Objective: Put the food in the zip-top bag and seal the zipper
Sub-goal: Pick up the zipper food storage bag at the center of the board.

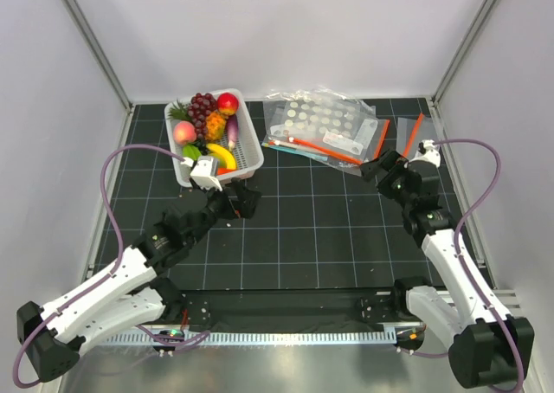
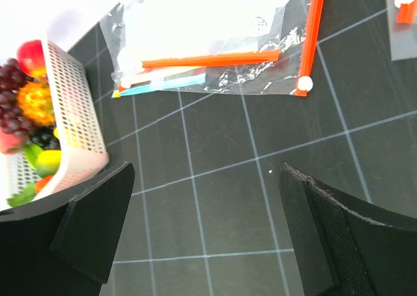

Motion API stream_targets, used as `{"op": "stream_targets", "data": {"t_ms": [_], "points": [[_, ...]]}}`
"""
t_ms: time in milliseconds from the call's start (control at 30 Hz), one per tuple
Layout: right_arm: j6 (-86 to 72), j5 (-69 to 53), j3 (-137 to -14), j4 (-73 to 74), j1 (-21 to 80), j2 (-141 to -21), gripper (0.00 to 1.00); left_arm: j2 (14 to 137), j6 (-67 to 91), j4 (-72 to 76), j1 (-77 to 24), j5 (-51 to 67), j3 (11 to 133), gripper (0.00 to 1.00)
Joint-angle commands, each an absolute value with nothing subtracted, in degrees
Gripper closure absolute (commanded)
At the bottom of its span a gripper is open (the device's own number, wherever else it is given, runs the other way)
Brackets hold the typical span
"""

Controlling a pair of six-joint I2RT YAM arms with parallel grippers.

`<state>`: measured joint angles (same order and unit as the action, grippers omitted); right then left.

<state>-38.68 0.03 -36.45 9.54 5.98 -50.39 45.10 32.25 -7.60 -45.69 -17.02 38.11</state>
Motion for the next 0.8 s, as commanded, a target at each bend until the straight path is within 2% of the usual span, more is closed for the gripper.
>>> {"op": "stream_targets", "data": {"t_ms": [0,100,233,333,400,567,667,767], "points": [[-33.06,1.32,-37.89,5.64,6.06,-50.80,0.00,45.00,30.85,-6.77,-45.70,-18.28,39.90,0.02],[-31.65,-4.11,-34.72,-1.22,6.06,-54.57,0.00,45.09,30.59,-7.64,-45.62,-20.12,40.34,0.01],[-26.65,-6.51,-40.67,2.37,7.47,-64.23,0.13,45.70,31.11,-9.84,-45.62,-23.12,40.96,0.00],[-23.83,-2.91,-44.63,1.85,10.27,-70.47,0.18,46.23,31.46,-9.67,-45.62,-22.33,41.22,0.00],[-18.65,5.17,-46.92,0.97,14.40,-75.81,0.19,46.41,31.73,-9.75,-45.70,-21.19,41.31,0.00],[-0.49,16.60,-55.97,0.35,21.00,-87.52,0.27,46.14,32.08,-9.75,-45.62,-20.92,41.31,0.00],[8.92,13.80,-59.76,-2.10,21.18,-91.75,0.29,45.09,32.17,-11.24,-45.70,-23.02,42.01,0.01],[10.89,13.28,-62.57,-4.12,19.78,-95.61,0.30,43.25,32.52,-11.95,-45.62,-23.12,41.84,0.00]]}}
